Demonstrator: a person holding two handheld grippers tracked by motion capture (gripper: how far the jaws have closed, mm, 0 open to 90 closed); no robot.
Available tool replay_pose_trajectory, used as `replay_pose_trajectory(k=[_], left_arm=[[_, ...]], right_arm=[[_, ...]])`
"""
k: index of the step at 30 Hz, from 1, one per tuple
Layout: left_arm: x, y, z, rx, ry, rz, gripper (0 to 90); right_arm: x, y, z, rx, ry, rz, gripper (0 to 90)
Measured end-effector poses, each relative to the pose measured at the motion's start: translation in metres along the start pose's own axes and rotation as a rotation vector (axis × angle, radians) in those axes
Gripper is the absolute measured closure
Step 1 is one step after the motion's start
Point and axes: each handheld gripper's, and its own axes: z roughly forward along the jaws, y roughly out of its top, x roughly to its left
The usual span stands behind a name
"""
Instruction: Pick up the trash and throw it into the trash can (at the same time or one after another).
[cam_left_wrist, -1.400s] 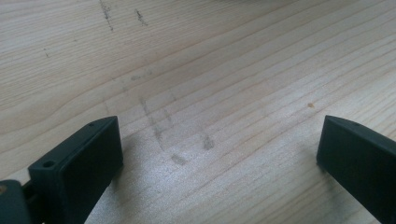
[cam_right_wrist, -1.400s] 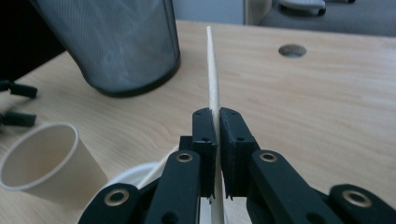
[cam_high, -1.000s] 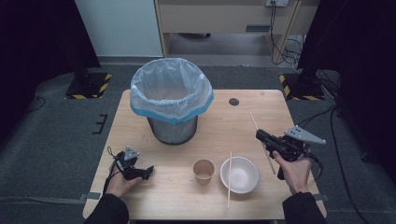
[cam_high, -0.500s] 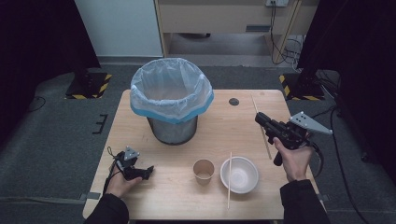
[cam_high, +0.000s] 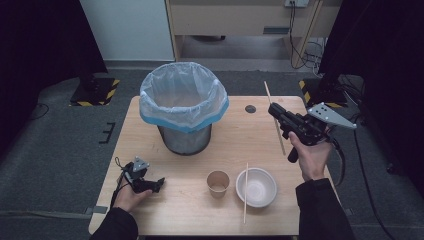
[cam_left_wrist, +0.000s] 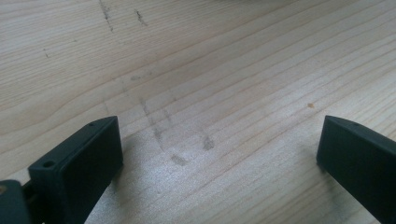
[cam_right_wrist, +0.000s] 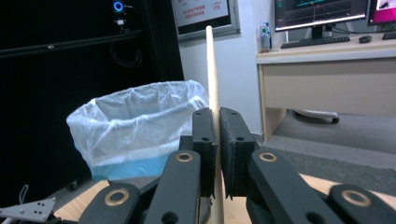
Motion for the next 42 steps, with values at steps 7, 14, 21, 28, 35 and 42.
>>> replay_pose_trajectory(k=[7, 14, 21, 28, 35, 42], left_arm=[[0.0, 0.0, 0.0, 0.0, -0.001, 0.001, 0.0], [0.0, 0.0, 0.0, 0.0, -0.001, 0.001, 0.0], [0.0, 0.0, 0.0, 0.0, -0.001, 0.001, 0.0], [0.0, 0.0, 0.0, -0.002, 0.0, 0.0, 0.0], [0.0, 0.0, 0.0, -0.001, -0.002, 0.001, 0.0], [0.0, 0.0, 0.0, -0.002, -0.002, 0.001, 0.0]], right_arm=[[0.008, 0.011, 0.013, -0.024, 0.02, -0.022, 85.6], [0.018, 0.028, 0.028, -0.06, 0.042, -0.039, 85.6], [0.029, 0.045, 0.044, -0.091, 0.061, -0.052, 85.6], [0.038, 0.063, 0.06, -0.117, 0.068, -0.079, 85.6], [0.043, 0.071, 0.078, -0.124, 0.075, -0.108, 85.7], [0.053, 0.072, 0.098, -0.12, 0.105, -0.118, 85.7]])
